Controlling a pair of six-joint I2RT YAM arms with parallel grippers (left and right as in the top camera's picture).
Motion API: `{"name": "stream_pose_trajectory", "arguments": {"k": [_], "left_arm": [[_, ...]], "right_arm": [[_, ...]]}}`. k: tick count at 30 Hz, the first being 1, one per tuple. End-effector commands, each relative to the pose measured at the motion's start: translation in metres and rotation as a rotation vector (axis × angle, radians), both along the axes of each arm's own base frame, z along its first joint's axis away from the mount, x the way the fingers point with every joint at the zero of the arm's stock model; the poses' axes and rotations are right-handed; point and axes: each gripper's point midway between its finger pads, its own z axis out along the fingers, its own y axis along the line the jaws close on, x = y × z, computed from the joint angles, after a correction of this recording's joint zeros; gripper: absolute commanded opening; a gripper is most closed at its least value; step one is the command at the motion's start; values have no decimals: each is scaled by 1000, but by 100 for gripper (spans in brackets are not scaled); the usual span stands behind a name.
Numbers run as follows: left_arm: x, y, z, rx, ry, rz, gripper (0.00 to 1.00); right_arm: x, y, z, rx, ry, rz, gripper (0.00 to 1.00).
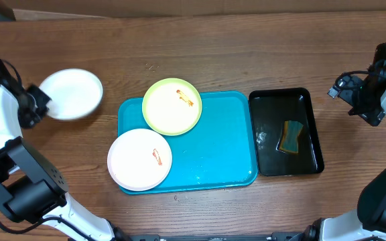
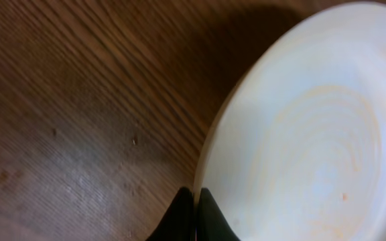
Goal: Clean dirty plates on tray and stack at the side
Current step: 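Lower the white plate onto the table left of the blue tray and release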
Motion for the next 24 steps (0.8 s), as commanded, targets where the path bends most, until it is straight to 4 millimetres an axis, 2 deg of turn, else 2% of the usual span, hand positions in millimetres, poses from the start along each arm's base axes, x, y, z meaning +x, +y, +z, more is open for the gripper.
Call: {"name": "stream_pose_trajectory", "arguments": {"k": [1, 5, 6, 9, 10, 11, 15, 18, 21, 24], "left_arm": [[-7, -4, -22, 9, 19, -4, 4], [-4, -7, -32, 16, -1, -16, 4], [-3, -8, -32, 18, -3, -26, 8], [8, -17, -26, -22, -45, -70, 49], [14, -25, -21, -58, -77, -106, 56], [19, -31, -16, -89, -104, -137, 59], [33, -48, 12, -155, -147, -197, 58], [42, -71, 32, -197, -164, -262, 56], [48, -112, 41, -296, -173, -337, 56], [48, -152, 36, -322, -127, -419, 55]], "right_arm": [[2, -3, 11, -21, -29, -8, 100], [2, -3, 11, -21, -29, -8, 100], [2, -3, 11, -21, -29, -8, 100], [2, -3, 11, -21, -29, -8, 100], [2, -3, 11, -21, -29, -8, 100], [2, -3, 11, -21, -29, -8, 100], [2, -3, 11, -21, -29, -8, 100], [2, -3, 11, -21, -29, -8, 100], [2, -3, 11, -21, -29, -8, 100], [2, -3, 11, -21, -29, -8, 100]]}}
